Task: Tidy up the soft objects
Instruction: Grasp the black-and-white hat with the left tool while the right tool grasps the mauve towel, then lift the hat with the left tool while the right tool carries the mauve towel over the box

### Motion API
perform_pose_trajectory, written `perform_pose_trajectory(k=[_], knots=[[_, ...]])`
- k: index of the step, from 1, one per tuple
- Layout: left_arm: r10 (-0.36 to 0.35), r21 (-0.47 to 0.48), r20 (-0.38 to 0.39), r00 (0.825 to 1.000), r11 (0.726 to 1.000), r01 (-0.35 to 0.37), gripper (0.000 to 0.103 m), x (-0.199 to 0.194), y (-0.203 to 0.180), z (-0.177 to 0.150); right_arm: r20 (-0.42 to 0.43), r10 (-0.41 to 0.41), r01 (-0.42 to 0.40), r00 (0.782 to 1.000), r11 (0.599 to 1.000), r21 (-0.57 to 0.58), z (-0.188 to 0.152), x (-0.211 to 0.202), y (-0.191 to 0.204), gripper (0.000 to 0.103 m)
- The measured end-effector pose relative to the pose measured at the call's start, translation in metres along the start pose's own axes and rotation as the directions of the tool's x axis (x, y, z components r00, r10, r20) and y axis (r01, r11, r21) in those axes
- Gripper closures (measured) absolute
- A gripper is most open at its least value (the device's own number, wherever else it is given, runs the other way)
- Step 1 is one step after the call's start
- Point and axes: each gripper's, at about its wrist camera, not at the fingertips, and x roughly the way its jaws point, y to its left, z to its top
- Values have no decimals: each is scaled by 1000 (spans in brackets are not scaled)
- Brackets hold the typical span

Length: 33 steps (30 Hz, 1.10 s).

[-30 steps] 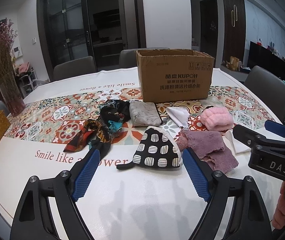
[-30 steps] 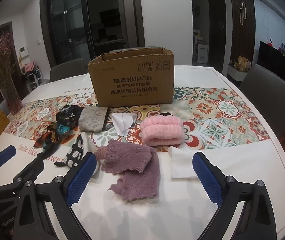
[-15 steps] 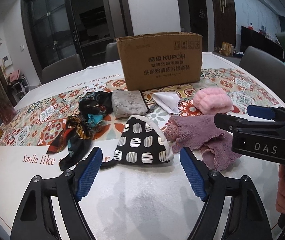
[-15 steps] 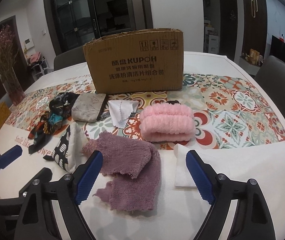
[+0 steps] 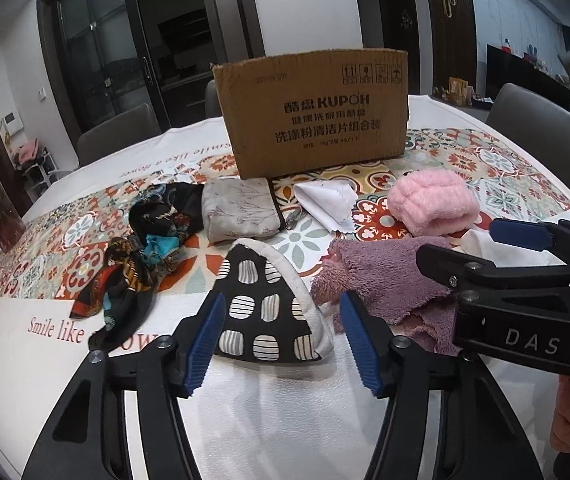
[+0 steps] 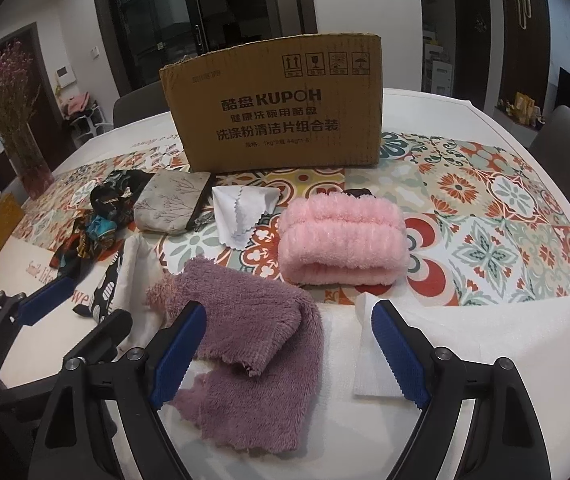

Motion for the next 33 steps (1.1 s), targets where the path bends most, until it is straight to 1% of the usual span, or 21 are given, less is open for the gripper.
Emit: perform_pose_trajectory(k=[2, 4, 5, 6, 14, 15, 16, 18, 21, 22, 26, 30, 33], knots=[[4, -4, -11, 1000, 1000, -4, 48, 5, -2, 0, -4, 7, -7, 1000, 1000, -4, 1, 4, 0, 24], [12, -8, -20, 1000, 1000, -12, 54, 9, -3, 0, -11, 12, -12, 1000, 1000, -2, 2, 7, -1, 25], [16, -9, -23, 1000, 1000, -16, 55, 10, -3, 0, -13, 18, -18, 1000, 1000, -1, 2, 9, -2, 28], [20, -9, -27, 999, 1000, -20, 56, 12, -3, 0, -15, 24, -24, 1000, 1000, -3, 2, 10, -1, 29], [33, -14, -87, 996, 999, -35, 60, 28, -7, -3, -46, 49, -51, 998, 998, -43, 0, 24, 6, 34], [34, -15, -90, 995, 999, -36, 61, 29, -8, -3, -51, 50, -52, 997, 998, -42, -1, 26, 6, 35], [36, -15, -91, 995, 999, -38, 65, 29, -8, -3, -56, 51, -53, 997, 998, -40, -1, 27, 6, 35], [39, -20, -89, 995, 999, -41, 70, 29, -8, -3, -72, 61, -64, 996, 997, -35, -1, 30, 6, 45], [30, -29, -91, 995, 999, -33, 77, 28, -6, -3, -102, 81, -83, 992, 996, -14, -3, 35, 5, 55], [26, -31, -91, 996, 999, -29, 80, 28, -5, -3, -102, 81, -83, 991, 997, -10, -3, 34, 5, 57], [22, -57, -86, 996, 998, -27, 83, 22, 2, -2, -99, 89, -91, 991, 996, -11, -3, 28, 9, 75], [16, -74, -83, 996, 997, -22, 85, 17, 8, -1, -97, 106, -106, 990, 994, 4, -4, 19, 14, 82], [18, -82, -80, 997, 996, -24, 85, 11, 12, 0, -84, 105, -106, 991, 994, 3, -4, 9, 20, 84]])
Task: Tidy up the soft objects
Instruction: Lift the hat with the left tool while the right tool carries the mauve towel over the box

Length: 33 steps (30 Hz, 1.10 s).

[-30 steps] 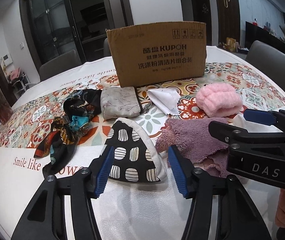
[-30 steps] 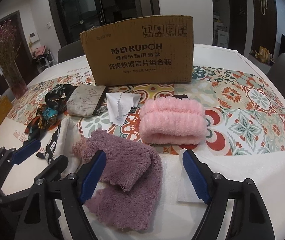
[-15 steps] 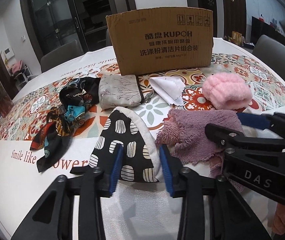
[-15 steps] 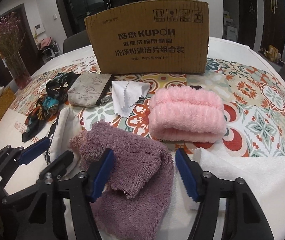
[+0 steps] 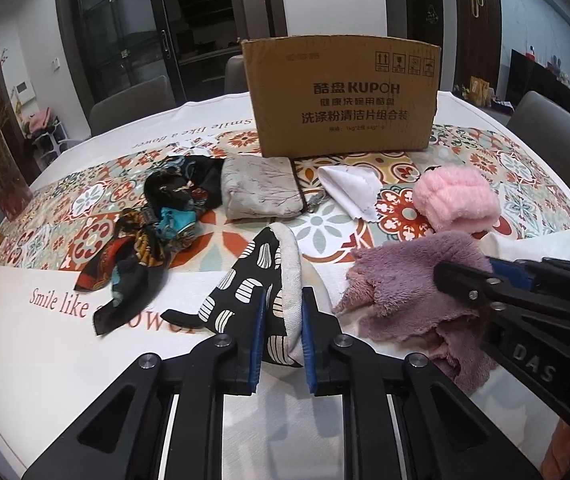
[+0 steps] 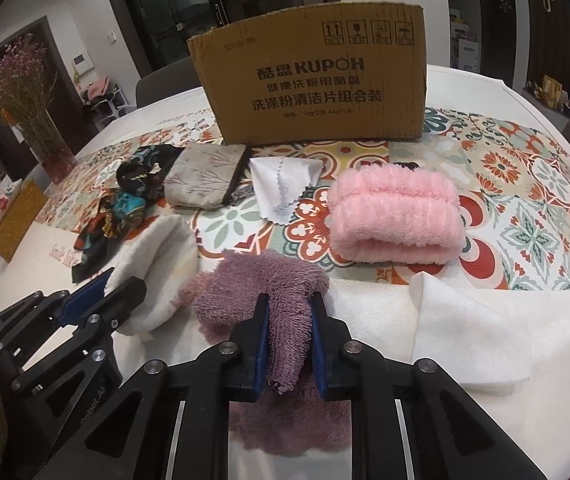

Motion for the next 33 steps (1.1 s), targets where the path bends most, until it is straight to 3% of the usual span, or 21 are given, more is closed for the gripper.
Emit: perform_pose_trajectory(k=[10, 25, 33], knots=[[38, -3, -23, 999, 999, -38, 89, -10, 18, -11, 37, -22, 24, 999, 999, -47, -8, -25, 32, 84], [-28, -58, 132, 991, 998, 36, 90, -56, 35, 8, 142, -31, 41, 989, 997, -64, 1, -63, 47, 89], [-56, -62, 231, 971, 995, 72, 90, -82, 39, 28, 213, -43, 56, 976, 997, -53, 18, -85, 49, 89]])
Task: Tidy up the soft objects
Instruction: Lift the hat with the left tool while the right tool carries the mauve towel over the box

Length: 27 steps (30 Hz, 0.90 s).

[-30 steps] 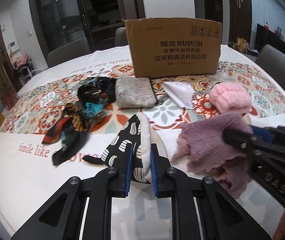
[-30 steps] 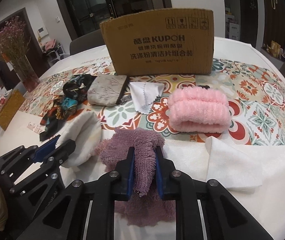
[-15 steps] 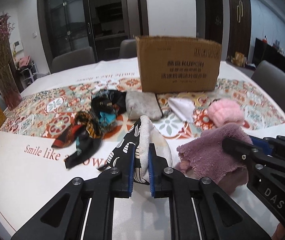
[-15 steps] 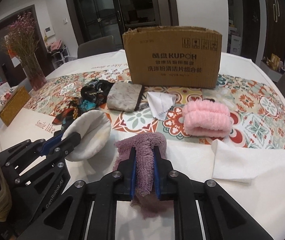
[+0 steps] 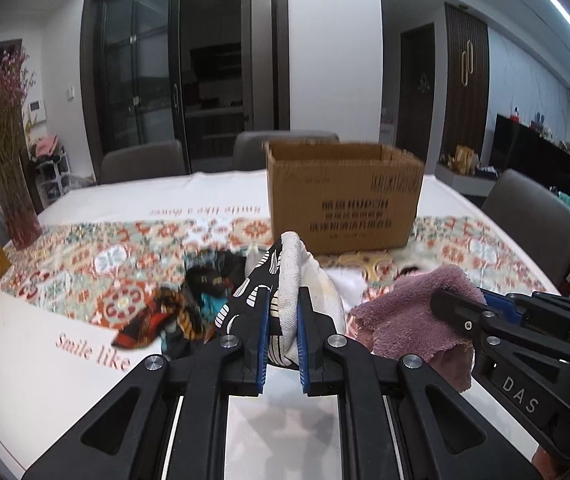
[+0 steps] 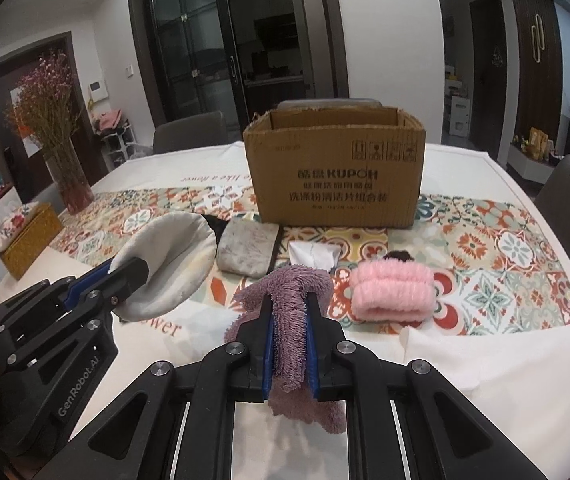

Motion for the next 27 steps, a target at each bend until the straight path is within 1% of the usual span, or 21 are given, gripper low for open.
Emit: perform_pose_trajectory(k=[7, 15, 21, 27], knots=[[-6, -1, 78, 997, 1000, 6, 90, -10, 0, 27, 95, -24, 24, 995, 1000, -1, 25, -15, -2, 89], [-22, 0, 151, 988, 1000, 22, 90, -15, -4, 57, 189, -55, 50, 980, 998, 28, 56, -28, -13, 89], [-41, -5, 184, 982, 999, 43, 90, -13, -6, 79, 240, -70, 61, 968, 997, 44, 76, -33, -21, 89], [-81, -24, 196, 977, 996, 87, 90, -6, -6, 104, 285, -79, 63, 955, 996, 66, 100, -33, -33, 89]])
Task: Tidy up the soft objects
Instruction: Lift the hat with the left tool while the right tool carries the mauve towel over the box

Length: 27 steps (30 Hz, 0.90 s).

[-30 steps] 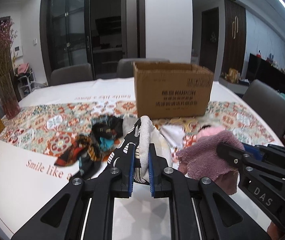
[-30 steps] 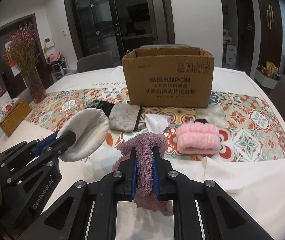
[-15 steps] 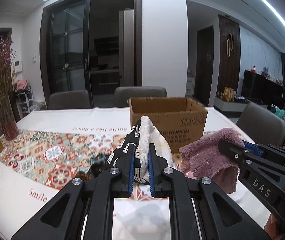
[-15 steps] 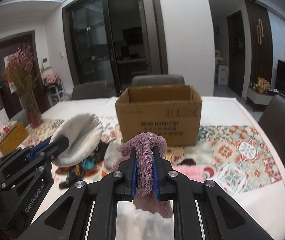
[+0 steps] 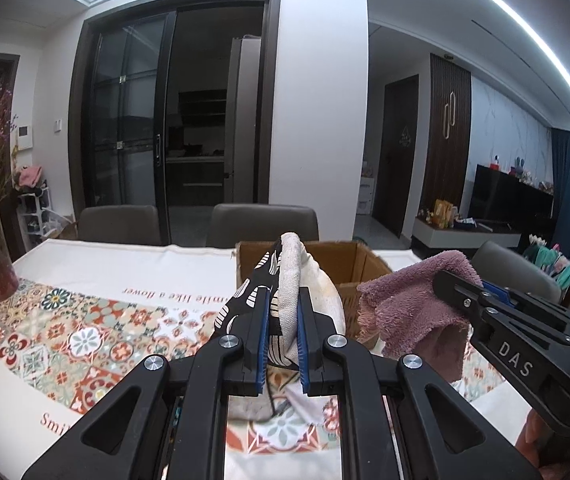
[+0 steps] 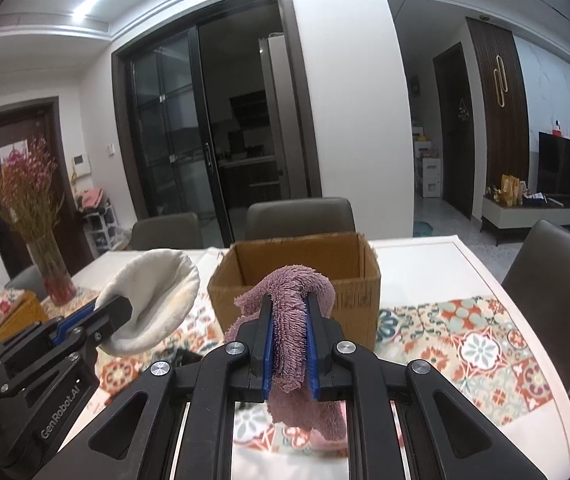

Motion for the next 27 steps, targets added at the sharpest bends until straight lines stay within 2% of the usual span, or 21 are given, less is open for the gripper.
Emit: perform_pose_trajectory(k=[15, 27], knots=[[0, 43, 65, 998, 999, -3, 89, 36, -8, 52, 77, -30, 32, 997, 999, -31, 61, 38, -16, 89], [7, 43, 25, 1000, 999, -8, 89, 91, -12, 73, 61, -20, 22, 998, 999, -33, 89, 82, -25, 89]])
